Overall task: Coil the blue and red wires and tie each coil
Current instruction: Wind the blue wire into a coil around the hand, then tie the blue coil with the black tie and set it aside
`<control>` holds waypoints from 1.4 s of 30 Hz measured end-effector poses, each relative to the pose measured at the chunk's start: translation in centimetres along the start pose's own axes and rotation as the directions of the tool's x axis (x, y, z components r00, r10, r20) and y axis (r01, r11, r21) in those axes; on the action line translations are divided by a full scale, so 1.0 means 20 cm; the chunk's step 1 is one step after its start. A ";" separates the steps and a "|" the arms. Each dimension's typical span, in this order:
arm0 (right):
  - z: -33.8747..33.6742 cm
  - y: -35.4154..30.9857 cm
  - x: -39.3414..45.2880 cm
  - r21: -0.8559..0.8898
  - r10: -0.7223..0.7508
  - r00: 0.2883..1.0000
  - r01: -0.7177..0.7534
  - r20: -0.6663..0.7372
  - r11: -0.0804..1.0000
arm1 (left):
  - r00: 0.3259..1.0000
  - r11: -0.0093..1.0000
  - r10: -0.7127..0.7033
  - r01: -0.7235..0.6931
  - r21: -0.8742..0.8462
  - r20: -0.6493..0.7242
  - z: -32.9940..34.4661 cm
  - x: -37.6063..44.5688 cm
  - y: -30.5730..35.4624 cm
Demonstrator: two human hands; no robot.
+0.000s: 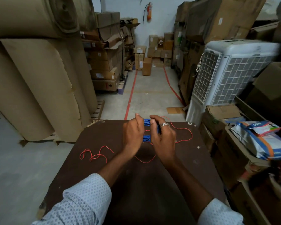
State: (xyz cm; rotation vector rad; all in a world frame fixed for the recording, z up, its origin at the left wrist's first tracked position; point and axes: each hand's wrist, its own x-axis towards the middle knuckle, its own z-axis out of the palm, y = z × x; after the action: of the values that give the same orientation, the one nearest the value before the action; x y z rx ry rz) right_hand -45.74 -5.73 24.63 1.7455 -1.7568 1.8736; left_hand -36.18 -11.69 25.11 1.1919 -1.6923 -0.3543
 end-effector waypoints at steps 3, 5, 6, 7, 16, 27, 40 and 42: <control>0.01 -0.02 -0.02 -0.023 -0.011 1.000 0.011 -0.016 1.000 | 0.999 0.999 -0.027 0.027 -0.019 -0.032 0.02 -0.01 0.01; 0.00 0.00 -0.02 -0.037 -0.039 0.999 0.040 0.021 0.999 | 0.999 0.998 -0.039 0.037 -0.043 -0.035 0.02 -0.01 0.01; -0.01 0.01 -0.01 -0.037 -0.047 0.998 0.049 0.045 0.998 | 0.999 0.997 -0.040 0.038 -0.061 -0.035 0.03 -0.02 0.02; -0.02 0.02 -0.01 -0.033 -0.052 0.997 0.054 0.064 0.998 | 0.999 0.996 -0.039 0.036 -0.078 -0.034 0.03 -0.03 0.02; -0.01 0.06 0.02 0.014 0.004 1.000 -0.004 0.022 1.000 | 0.999 0.989 -0.044 0.048 -0.138 0.031 0.03 -0.04 0.05; -0.07 0.21 -0.01 -0.006 0.151 0.983 -0.151 0.106 0.988 | 0.955 0.998 0.051 -0.063 0.030 0.292 0.11 -0.06 0.00; -0.33 0.45 -0.25 -0.064 0.316 0.944 -0.311 0.098 0.948 | 0.883 0.999 -0.029 0.010 0.044 0.469 0.48 -0.31 -0.12; -0.39 0.53 -0.30 -0.100 0.374 0.924 -0.366 0.078 0.925 | 0.878 0.998 -0.060 0.054 0.027 0.475 0.55 -0.37 -0.14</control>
State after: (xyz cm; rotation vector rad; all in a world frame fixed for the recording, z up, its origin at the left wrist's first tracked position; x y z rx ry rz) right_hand -55.55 -0.30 15.54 1.5855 -2.3048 1.8269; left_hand -43.71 -10.04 13.94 1.2318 -2.0832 -0.7231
